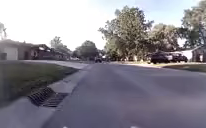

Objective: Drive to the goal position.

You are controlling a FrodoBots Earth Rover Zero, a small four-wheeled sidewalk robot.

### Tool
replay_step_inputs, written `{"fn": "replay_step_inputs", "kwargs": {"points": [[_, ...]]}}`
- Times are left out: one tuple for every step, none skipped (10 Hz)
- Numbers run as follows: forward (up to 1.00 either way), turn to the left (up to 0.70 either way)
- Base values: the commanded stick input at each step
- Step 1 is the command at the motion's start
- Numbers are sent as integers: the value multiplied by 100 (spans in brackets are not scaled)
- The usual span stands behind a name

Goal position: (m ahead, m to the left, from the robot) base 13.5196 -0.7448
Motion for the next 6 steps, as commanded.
{"fn": "replay_step_inputs", "kwargs": {"points": [[100,0],[100,0],[100,0],[100,0],[100,0],[100,0]]}}
